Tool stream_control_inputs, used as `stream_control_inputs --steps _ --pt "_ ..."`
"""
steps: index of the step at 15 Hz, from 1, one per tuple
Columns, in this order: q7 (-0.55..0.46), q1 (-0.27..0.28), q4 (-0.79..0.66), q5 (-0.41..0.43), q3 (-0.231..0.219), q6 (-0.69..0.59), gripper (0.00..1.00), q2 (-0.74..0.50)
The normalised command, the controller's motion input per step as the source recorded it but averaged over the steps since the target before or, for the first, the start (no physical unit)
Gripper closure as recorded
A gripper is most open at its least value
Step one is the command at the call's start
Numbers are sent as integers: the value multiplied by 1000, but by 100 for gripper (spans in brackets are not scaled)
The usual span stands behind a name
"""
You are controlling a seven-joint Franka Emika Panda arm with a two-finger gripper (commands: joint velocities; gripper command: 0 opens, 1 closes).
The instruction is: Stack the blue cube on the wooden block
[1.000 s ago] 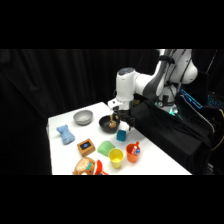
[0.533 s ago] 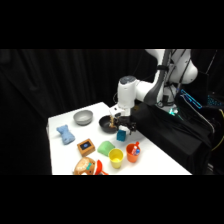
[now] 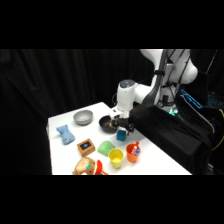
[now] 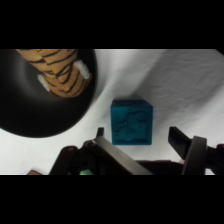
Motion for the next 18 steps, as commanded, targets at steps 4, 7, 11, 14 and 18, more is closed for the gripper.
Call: stream_control_inputs --steps 4,7,11,14,18 --pt "16 -30 101 -87 -24 108 0 102" --pt "-78 -69 93 18 56 129 0 143" --pt "-110 -95 85 26 51 155 0 132" --pt "-150 -125 73 60 72 172 0 122" --pt "-148 -109 75 52 69 164 0 129"
